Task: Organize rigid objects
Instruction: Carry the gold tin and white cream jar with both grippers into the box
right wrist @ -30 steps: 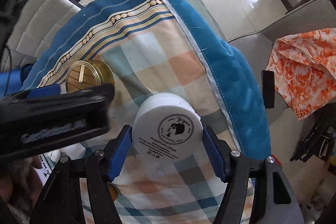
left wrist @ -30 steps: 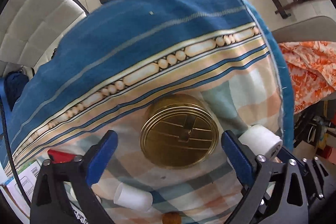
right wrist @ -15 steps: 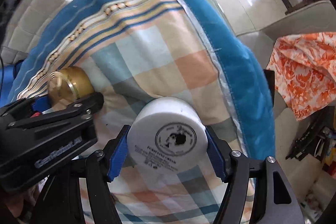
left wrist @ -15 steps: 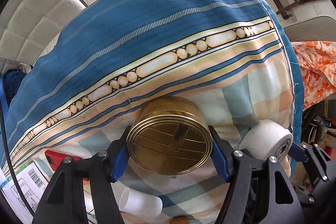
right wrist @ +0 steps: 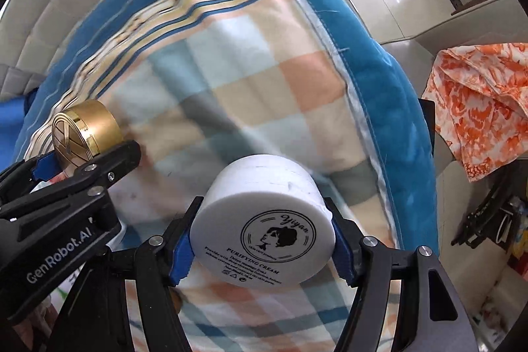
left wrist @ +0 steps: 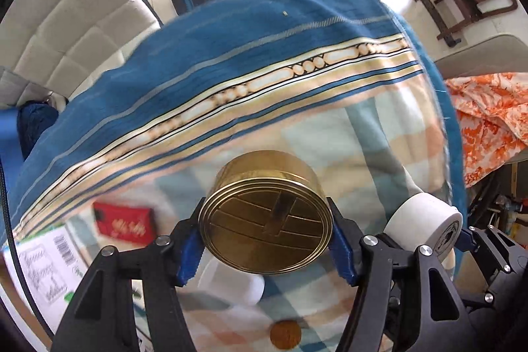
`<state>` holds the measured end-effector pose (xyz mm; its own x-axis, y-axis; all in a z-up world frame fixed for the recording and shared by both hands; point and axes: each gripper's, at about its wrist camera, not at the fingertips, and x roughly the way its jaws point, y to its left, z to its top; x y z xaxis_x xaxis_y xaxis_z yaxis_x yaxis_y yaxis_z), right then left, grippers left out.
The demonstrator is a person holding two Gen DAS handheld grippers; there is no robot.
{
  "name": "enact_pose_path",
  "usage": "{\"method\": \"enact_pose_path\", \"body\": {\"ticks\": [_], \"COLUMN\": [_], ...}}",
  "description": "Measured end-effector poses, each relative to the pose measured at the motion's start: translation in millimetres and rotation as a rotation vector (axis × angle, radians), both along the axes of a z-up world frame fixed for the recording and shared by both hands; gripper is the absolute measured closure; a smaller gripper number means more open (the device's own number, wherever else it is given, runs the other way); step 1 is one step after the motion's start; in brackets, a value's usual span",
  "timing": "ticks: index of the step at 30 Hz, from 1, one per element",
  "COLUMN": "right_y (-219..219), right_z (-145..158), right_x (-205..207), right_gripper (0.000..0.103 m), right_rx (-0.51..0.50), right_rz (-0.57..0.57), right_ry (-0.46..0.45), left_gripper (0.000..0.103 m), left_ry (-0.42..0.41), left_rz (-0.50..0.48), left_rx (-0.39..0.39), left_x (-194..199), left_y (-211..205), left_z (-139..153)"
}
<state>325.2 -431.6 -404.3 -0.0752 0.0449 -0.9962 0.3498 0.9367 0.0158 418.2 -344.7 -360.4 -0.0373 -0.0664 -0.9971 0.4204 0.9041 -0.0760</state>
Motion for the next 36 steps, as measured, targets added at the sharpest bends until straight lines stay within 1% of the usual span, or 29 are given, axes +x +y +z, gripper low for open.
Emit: {"method": "enact_pose_path", "body": {"ticks": [3, 5, 8, 11, 14, 16, 17, 19, 21, 24, 26, 28, 31, 34, 36], "right_y": [12, 25, 47, 72, 100, 123, 137, 165, 194, 244, 273, 304, 347, 384, 402], "right_z": [20, 37, 58, 81, 104, 119, 127, 138, 147, 151, 147, 141, 124, 104, 85], "right_x": [-9, -15, -26, -37, -49, -56, -58, -62, -65, -64, -61, -57, -48, -39, -30], "right_gripper": [0.033, 0.033, 0.033, 0.033, 0.033, 0.033, 0.033, 0.033, 0.033, 0.033, 0.033, 0.033, 0.033, 0.033, 0.033], "right_rx": [-0.005, -0.026, -0.024, -0.012, 0.006, 0.022, 0.031, 0.046, 0.066, 0.109, 0.127, 0.139, 0.163, 0.166, 0.156], "right_rz": [0.031, 0.066, 0.103, 0.133, 0.167, 0.191, 0.204, 0.235, 0.268, 0.320, 0.343, 0.372, 0.405, 0.423, 0.435], "right_ry": [-0.024, -0.045, -0.070, -0.103, -0.138, -0.161, -0.173, -0.190, -0.203, -0.209, -0.204, -0.191, -0.151, -0.100, -0.053], "left_gripper": [0.041, 0.041, 0.041, 0.041, 0.041, 0.041, 0.041, 0.041, 0.041, 0.041, 0.041, 0.041, 0.041, 0.041, 0.041], "left_ry": [-0.045, -0.066, -0.104, -0.141, -0.171, -0.186, -0.192, -0.197, -0.197, -0.182, -0.168, -0.156, -0.146, -0.127, -0.093], "left_rz": [0.043, 0.075, 0.110, 0.134, 0.168, 0.190, 0.211, 0.233, 0.258, 0.302, 0.341, 0.377, 0.407, 0.435, 0.453], "left_rx": [-0.034, -0.074, -0.122, -0.154, -0.179, -0.186, -0.187, -0.179, -0.153, -0.129, -0.110, -0.090, -0.052, 0.001, 0.029], "left_x": [-8, -15, -28, -42, -58, -68, -75, -86, -100, -111, -114, -115, -111, -97, -85], "left_y": [19, 36, 61, 87, 128, 158, 179, 209, 242, 292, 326, 358, 393, 425, 445], "left_z": [25, 46, 80, 110, 134, 144, 149, 152, 151, 148, 144, 138, 130, 111, 93]}}
